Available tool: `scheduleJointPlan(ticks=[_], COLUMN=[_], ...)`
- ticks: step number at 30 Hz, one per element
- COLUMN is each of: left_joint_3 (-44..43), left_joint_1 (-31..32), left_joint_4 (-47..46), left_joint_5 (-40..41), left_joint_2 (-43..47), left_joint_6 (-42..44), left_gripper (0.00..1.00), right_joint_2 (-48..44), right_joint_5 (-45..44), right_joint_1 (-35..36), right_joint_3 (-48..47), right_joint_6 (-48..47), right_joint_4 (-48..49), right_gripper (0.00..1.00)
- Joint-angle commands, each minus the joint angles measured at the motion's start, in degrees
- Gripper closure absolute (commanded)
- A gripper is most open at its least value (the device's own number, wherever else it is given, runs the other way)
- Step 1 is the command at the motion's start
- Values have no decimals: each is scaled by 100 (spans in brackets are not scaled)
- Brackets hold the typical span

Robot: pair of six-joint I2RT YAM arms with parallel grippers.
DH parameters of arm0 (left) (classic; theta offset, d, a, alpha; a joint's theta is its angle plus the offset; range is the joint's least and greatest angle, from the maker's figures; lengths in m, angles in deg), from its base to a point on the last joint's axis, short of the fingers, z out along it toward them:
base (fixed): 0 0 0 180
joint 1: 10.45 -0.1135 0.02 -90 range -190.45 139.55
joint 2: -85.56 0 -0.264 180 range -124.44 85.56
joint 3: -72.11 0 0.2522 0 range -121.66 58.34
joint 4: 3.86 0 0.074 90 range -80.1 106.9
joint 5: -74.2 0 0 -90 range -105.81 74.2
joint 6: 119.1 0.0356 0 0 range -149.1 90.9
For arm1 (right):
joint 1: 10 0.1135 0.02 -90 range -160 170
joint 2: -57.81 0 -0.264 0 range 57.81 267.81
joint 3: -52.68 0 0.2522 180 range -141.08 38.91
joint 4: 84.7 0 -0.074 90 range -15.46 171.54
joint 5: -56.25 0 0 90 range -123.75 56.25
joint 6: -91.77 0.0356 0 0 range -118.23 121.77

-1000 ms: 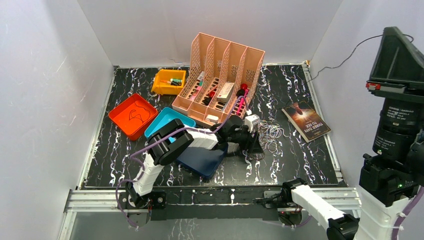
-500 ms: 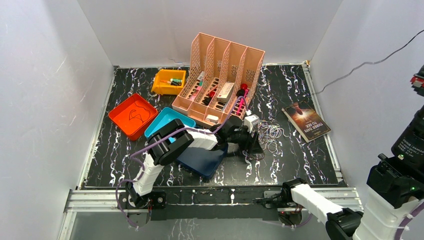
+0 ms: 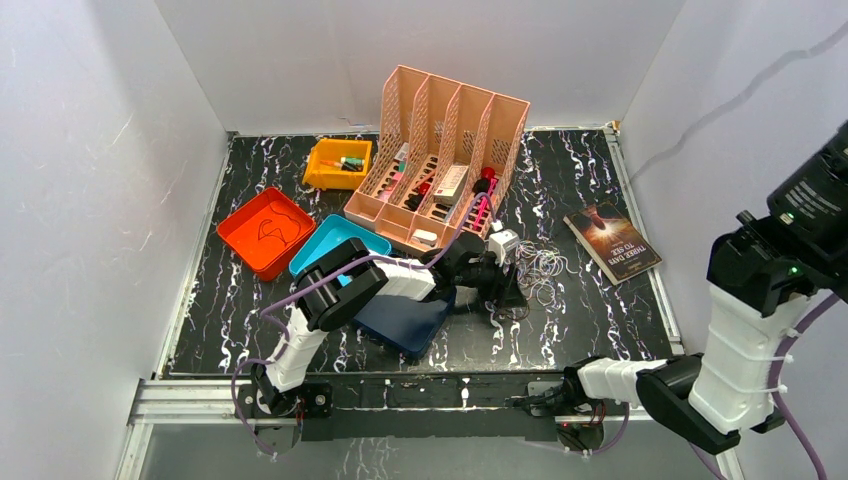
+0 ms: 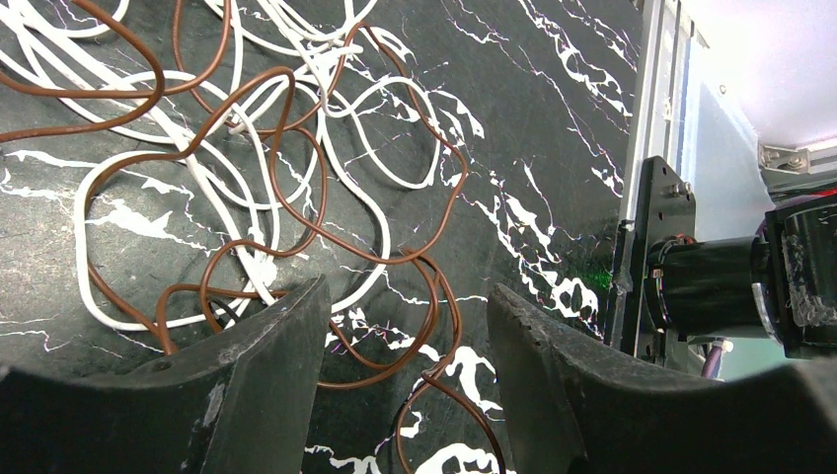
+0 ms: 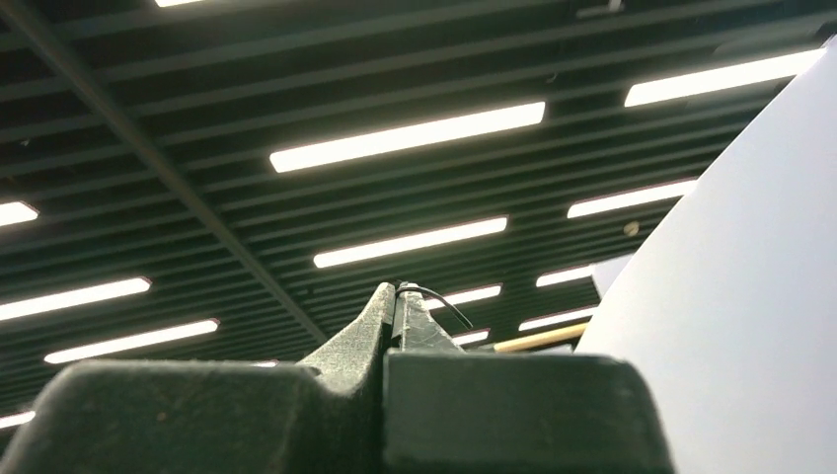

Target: Untangle the cables

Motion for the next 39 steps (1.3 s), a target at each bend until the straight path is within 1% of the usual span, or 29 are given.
scheduleJointPlan(ticks=[1, 6, 9, 11, 13, 16, 19, 21, 22, 24, 26, 27, 28, 30, 31, 33, 35, 36, 39], left_joint_3=[157, 165, 172, 185, 171, 137, 93, 51, 21, -36, -68, -72, -66, -65, -44, 48, 166, 225, 390], left_joint_1=[24, 27, 25, 21, 21, 21, 26, 20, 20, 23, 22, 21, 20, 21, 21, 20, 20, 20, 20], left_joint_4=[349, 386, 408, 405, 414, 467, 566, 640, 691, 809, 914, 981, 1048, 1212, 1285, 1366, 1389, 1387, 1457], left_joint_5=[121, 168, 199, 209, 202, 184, 166, 145, 146, 161, 176, 197, 214, 254, 295, 375, 439, 486, 596], left_joint_2=[48, 66, 94, 92, 92, 100, 148, 209, 246, 317, 385, 421, 464, 584, 644, 815, 1027, 1141, 1446], left_joint_6=[110, 132, 145, 134, 120, 103, 93, 111, 122, 178, 236, 271, 289, 348, 367, 418, 456, 468, 542], left_gripper=[41, 40, 40, 41, 46, 54, 69, 79, 82, 88, 90, 89, 86, 77, 66, 54, 38, 32, 27], right_joint_2=[-80, -144, 8, 39, -115, -521, -981, -1320, -1485, -1819, -2101, -2189, -2272, -2310, -2304, -2315, -2354, -2371, -2441], right_joint_5=[37, 89, 271, 295, 220, -26, -368, -728, -948, -1311, -1651, -1826, -1974, -2269, -2403, -2611, -2737, -2785, -2828], right_joint_1=[239, 649, 963, 1106, 1224, 1381, 1490, 1521, 1541, 1570, 1582, 1594, 1601, 1610, 1612, 1615, 1619, 1624, 1624], right_joint_3=[-337, -345, -749, -863, -617, 197, 1029, 1655, 2002, 2656, 3178, 3385, 3526, 3687, 3734, 3850, 3999, 4042, 4083], right_joint_6=[-887, -1315, -1549, -1660, -1769, -1839, -1768, -1694, -1634, -1473, -1306, -1234, -1177, -1159, -1149, -1138, -1112, -1076, -958], right_joint_4=[760, 989, 950, 895, 903, 963, 874, 795, 788, 694, 525, 421, 274, -72, -262, -567, -751, -830, -1005], right_gripper=[100, 100, 100, 100, 100, 100, 100, 100, 100, 100, 100, 100, 100, 100, 100, 100, 100, 100, 100])
